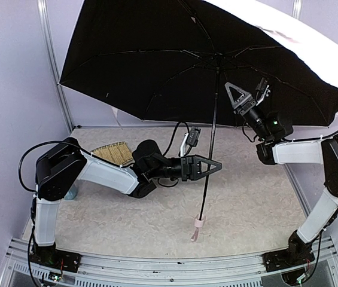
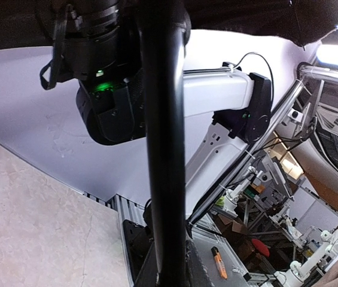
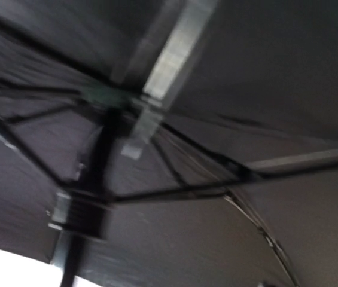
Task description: Put away the umbrella
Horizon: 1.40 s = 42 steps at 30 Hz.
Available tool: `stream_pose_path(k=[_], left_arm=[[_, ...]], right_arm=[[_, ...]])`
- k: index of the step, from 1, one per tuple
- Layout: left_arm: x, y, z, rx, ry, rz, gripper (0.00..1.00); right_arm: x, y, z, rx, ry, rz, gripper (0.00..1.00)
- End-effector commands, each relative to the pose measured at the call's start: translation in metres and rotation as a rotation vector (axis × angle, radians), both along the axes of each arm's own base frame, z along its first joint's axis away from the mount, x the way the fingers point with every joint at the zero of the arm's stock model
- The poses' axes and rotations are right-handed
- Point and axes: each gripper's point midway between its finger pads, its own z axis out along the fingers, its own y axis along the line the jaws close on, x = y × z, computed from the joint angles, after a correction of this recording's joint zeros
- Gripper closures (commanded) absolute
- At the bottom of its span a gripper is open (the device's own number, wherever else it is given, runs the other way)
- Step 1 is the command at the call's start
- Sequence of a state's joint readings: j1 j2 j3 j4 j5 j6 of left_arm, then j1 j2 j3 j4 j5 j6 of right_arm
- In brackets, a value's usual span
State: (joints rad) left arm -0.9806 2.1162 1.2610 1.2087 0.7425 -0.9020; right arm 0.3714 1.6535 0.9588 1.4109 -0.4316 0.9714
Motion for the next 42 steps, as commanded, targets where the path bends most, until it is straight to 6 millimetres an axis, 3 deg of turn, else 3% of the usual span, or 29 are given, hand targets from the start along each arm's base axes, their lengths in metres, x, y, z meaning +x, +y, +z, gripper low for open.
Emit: stream_pose_path(k=[1, 3, 6, 14, 23, 29, 39, 42], left_arm=[[0.014, 0.008, 0.019, -0.037, -0.104, 0.106, 1.0], [0.02, 0.006, 0.014, -0.003, -0.114, 0.141, 1.0], [0.024, 0.006, 0.012, 0.017, -0.128, 0.168, 1.0], [0.019, 0.007, 0.014, 0.014, -0.148, 0.171, 1.0], [0.017, 0.01, 0.015, 0.012, -0.172, 0.181, 1.0], [0.017, 0.009, 0.015, 0.012, -0.173, 0.178, 1.0], [0.017, 0.008, 0.015, 0.013, -0.174, 0.173, 1.0], [0.017, 0.008, 0.015, 0.014, -0.174, 0.173, 1.0]], right_arm=[[-0.021, 0.002, 0.028, 0.038, -0.061, 0.05, 0.32], [-0.026, 0.003, 0.032, 0.034, -0.06, 0.047, 0.15], [-0.031, 0.009, 0.038, 0.025, -0.075, 0.059, 0.1], [-0.01, 0.026, 0.028, 0.037, -0.001, 0.135, 0.34], [0.008, 0.014, 0.009, 0.042, 0.113, 0.014, 0.35], [0.01, 0.03, 0.016, 0.031, 0.088, 0.105, 0.38], [0.01, 0.036, 0.018, 0.03, 0.067, 0.135, 0.5], [0.012, 0.039, 0.018, 0.026, 0.07, 0.145, 0.48]])
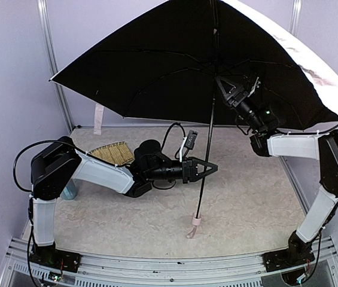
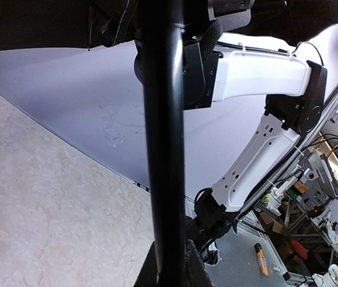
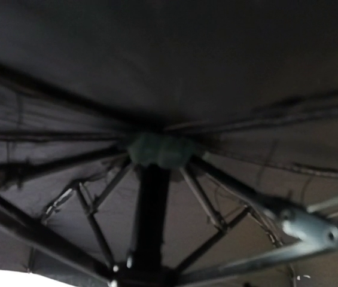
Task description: Put away the umbrella
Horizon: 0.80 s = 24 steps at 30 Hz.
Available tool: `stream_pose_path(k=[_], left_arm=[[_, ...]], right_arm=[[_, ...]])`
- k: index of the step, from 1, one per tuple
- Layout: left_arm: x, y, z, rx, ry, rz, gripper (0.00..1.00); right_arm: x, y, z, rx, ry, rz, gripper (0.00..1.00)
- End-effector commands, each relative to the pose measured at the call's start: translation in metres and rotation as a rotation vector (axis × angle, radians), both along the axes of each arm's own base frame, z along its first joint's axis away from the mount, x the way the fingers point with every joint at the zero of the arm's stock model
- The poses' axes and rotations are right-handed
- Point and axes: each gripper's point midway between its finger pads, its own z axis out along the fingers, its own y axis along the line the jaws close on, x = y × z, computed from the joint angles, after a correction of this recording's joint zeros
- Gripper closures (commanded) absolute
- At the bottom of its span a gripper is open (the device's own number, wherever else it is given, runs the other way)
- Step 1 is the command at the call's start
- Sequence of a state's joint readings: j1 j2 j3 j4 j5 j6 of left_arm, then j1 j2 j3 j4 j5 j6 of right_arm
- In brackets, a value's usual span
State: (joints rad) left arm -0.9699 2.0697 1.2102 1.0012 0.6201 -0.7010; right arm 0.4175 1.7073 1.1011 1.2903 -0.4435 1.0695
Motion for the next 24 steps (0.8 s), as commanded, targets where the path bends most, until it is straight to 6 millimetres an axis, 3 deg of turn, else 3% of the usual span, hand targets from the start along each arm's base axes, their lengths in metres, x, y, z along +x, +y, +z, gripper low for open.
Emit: stream_pose_path(k=[1, 8, 15, 24], left_arm=[[-0.009, 0.007, 0.048, -0.112, -0.129, -0.005, 1.0], [-0.009, 0.007, 0.049, -0.112, -0.132, -0.005, 1.0], [-0.01, 0.006, 0.047, -0.109, -0.131, -0.011, 1.0], [-0.01, 0.007, 0.048, -0.108, -0.134, -0.006, 1.0]], right_arm=[[-0.001, 0.01, 0.005, 0.002, -0.021, 0.036, 0.48], [0.003, 0.012, 0.002, -0.002, -0.007, 0.043, 0.49], [0.006, 0.015, 0.001, -0.013, -0.004, 0.045, 0.62], [0.01, 0.017, -0.004, -0.018, 0.021, 0.053, 0.61]])
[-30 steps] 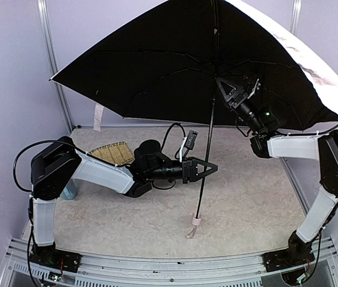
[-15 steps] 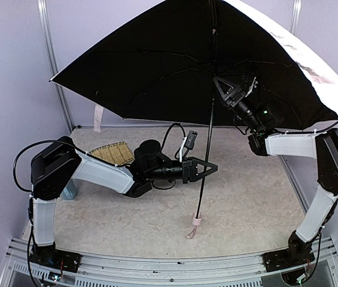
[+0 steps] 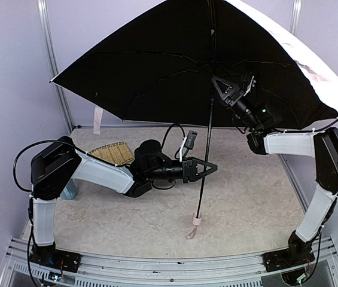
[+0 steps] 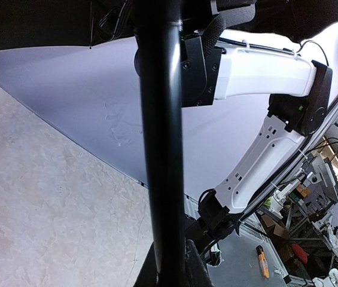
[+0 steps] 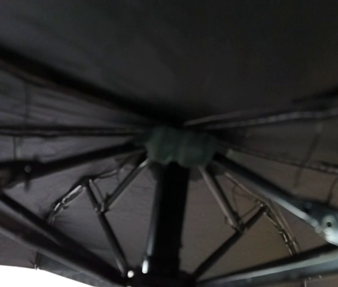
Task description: Put away the umbrella
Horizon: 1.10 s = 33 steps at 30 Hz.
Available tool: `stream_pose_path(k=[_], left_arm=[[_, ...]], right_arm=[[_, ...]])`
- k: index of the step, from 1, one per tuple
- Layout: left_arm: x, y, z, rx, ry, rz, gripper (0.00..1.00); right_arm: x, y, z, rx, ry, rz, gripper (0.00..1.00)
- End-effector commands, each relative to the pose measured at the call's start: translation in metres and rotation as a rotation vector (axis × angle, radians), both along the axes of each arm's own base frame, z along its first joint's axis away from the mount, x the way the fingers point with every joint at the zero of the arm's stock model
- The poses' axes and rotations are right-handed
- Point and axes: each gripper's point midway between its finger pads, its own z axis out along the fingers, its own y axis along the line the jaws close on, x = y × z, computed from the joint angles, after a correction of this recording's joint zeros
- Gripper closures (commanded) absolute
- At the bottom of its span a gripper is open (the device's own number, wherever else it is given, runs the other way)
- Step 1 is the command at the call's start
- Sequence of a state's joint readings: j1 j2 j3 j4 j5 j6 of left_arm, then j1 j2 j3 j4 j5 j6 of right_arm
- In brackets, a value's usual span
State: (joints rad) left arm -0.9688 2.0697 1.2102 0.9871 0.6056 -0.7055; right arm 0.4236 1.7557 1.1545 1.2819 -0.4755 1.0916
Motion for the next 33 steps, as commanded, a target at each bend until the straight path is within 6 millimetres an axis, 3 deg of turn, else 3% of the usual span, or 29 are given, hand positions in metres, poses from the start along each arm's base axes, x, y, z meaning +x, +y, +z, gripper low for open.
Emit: stream_pose_path(k=[1, 4, 8, 16, 17, 20, 21, 23, 28, 33], left_arm=[[-0.014, 0.007, 0.05, -0.117, -0.148, -0.022, 1.0], [-0.014, 0.007, 0.05, -0.117, -0.151, -0.021, 1.0], [-0.014, 0.007, 0.049, -0.115, -0.151, -0.022, 1.0], [-0.012, 0.007, 0.048, -0.109, -0.153, -0.016, 1.0], [-0.012, 0.007, 0.048, -0.108, -0.152, -0.015, 1.0], [-0.012, 0.007, 0.048, -0.103, -0.155, -0.009, 1.0], [-0.011, 0.007, 0.047, -0.099, -0.156, -0.005, 1.0], [-0.01, 0.008, 0.047, -0.096, -0.16, 0.006, 1.0], [-0.007, 0.009, 0.047, -0.086, -0.163, 0.033, 1.0], [0.004, 0.008, 0.043, -0.049, -0.158, 0.098, 1.0]], right_arm=[[0.004, 0.006, -0.001, -0.012, 0.014, 0.01, 0.61], [0.007, 0.007, -0.005, -0.023, 0.028, 0.004, 0.68], [0.008, 0.006, -0.007, -0.022, 0.029, -0.005, 0.99], [0.006, 0.004, -0.005, -0.024, 0.017, -0.017, 1.0], [0.005, 0.004, -0.005, -0.026, 0.014, -0.019, 0.99], [0.0, 0.002, -0.003, -0.023, -0.011, -0.023, 0.63], [-0.001, 0.001, -0.003, -0.026, -0.019, -0.029, 0.55], [0.0, 0.0, -0.005, -0.044, -0.019, -0.055, 0.5], [-0.002, -0.01, -0.012, -0.086, -0.017, -0.151, 0.47], [-0.012, -0.012, -0.009, -0.184, -0.073, -0.283, 0.41]])
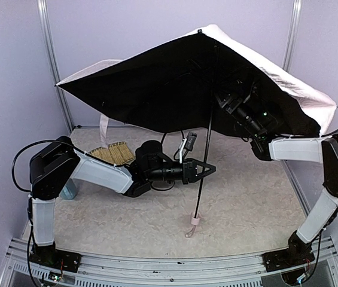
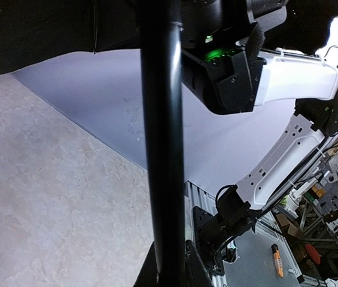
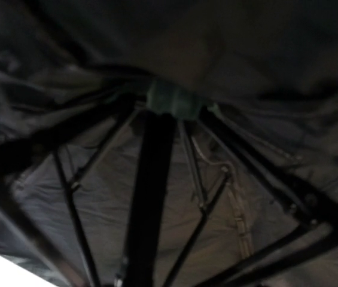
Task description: Put away the umbrella
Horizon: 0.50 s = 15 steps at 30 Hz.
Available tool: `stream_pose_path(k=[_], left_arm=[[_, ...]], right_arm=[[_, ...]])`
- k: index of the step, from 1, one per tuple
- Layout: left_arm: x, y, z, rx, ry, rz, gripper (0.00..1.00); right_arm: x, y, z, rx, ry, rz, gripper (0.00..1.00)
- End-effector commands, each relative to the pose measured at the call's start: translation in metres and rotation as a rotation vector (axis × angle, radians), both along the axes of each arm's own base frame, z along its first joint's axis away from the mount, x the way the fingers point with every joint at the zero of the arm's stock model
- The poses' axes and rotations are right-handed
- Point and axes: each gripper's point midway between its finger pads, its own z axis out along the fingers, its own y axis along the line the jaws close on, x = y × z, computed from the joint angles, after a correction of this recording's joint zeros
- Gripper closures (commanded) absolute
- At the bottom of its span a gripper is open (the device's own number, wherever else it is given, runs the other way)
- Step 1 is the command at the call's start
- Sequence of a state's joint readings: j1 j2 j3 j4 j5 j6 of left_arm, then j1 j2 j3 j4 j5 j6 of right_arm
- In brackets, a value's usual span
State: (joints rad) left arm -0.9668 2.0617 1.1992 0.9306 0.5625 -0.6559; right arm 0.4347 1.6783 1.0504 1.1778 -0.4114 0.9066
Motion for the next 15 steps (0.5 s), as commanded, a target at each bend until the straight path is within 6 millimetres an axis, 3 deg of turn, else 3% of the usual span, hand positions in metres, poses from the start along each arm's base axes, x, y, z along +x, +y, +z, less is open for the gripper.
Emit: stream_pose_path(k=[1, 6, 10, 15], left_arm=[[0.002, 0.006, 0.052, -0.072, -0.145, 0.075, 1.0], [0.023, 0.006, 0.042, 0.027, -0.161, 0.231, 1.0], [0.025, 0.006, 0.042, 0.048, -0.174, 0.276, 1.0], [0.024, 0.003, 0.042, 0.085, -0.205, 0.33, 1.0]], right_arm=[[-0.013, -0.008, 0.017, -0.112, -0.089, -0.2, 0.39], [-0.021, -0.016, 0.011, -0.321, -0.135, -0.52, 0.31], [-0.021, -0.023, 0.003, -0.398, -0.116, -0.633, 0.24], [-0.023, -0.018, 0.006, -0.437, -0.126, -0.686, 0.31]])
